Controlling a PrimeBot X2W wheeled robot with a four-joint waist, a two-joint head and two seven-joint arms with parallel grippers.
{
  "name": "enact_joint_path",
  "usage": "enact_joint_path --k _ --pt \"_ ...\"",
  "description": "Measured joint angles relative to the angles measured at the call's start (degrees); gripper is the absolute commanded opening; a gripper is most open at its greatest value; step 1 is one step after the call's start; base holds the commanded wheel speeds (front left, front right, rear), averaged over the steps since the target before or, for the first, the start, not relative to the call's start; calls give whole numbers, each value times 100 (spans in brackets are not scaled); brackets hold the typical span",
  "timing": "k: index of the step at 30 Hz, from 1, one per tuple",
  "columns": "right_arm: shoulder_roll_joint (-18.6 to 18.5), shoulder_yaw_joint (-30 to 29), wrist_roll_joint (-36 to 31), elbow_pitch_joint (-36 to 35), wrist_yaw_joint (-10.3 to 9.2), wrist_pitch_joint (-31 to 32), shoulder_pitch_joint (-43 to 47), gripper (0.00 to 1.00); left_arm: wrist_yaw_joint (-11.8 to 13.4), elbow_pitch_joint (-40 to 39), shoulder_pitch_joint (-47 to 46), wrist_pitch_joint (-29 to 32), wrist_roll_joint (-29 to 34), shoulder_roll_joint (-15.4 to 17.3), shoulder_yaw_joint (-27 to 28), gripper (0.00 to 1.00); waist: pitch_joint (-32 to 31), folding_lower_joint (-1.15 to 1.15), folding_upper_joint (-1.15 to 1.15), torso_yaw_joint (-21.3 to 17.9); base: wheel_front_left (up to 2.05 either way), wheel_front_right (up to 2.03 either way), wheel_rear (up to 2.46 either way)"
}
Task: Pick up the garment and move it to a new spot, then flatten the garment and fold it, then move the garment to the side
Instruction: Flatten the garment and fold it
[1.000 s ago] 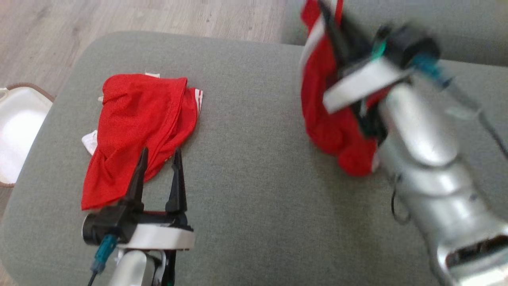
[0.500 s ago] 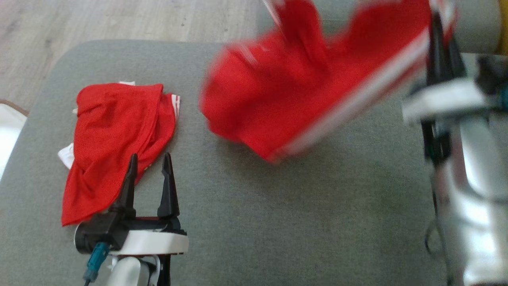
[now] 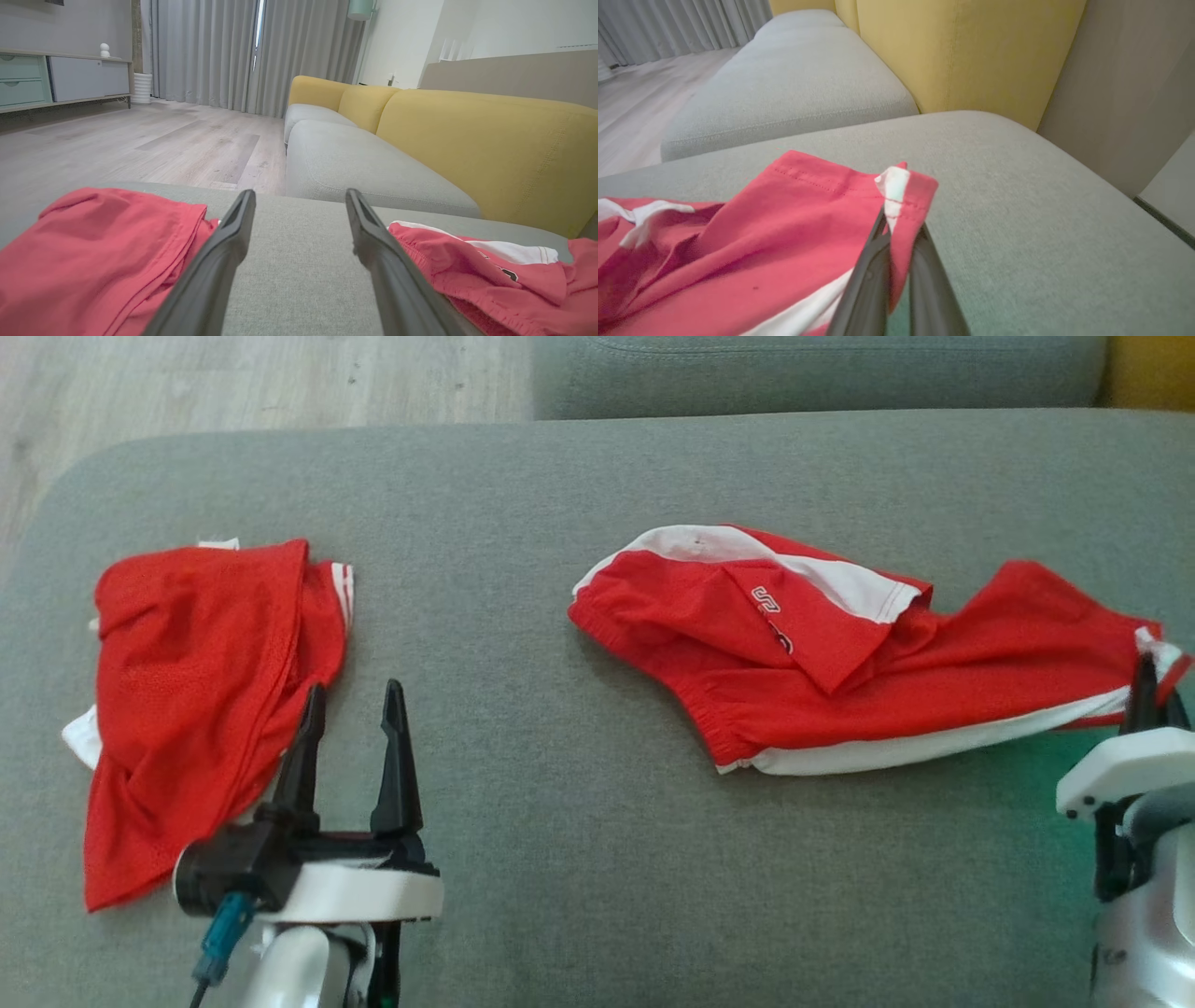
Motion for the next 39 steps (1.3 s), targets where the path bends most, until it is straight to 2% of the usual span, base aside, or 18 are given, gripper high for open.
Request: enact_joint_path --k 1,4,9,12,17,23,27,39 --pt "3 -16 2 41 0 44 0 100 0 1 -31 0 0 -1 -2 100 -3 0 0 -26 0 0 0" --pt "8 15 85 83 0 -21 1 100 -1 4 -55 0 0 -1 -12 100 -23 0 0 -73 0 0 0" --pt "8 425 230 -223 0 -571 1 100 -7 20 -54 0 0 -1 -7 100 -72 0 0 -124 0 0 0" --pt "3 873 606 -525 0 -779 30 100 -8 25 -51 1 0 -1 -8 100 -97 0 0 -113 0 0 0" --pt "7 2018 1004 -1201 0 -901 509 100 -55 20 -47 0 0 -1 -15 100 -103 0 0 -58 0 0 0" --pt "9 2608 1236 -1311 0 -929 1207 100 -78 14 -41 0 0 0 -43 100 -85 0 0 77 0 0 0" --pt "4 2644 1533 -1146 0 -911 1088 100 -99 15 -40 0 7 0 -62 100 -37 -1 0 166 0 0 0" --pt "-2 2549 2221 386 0 -278 -43 100 -151 78 -99 0 59 0 -153 100 274 0 0 482 0 0 0"
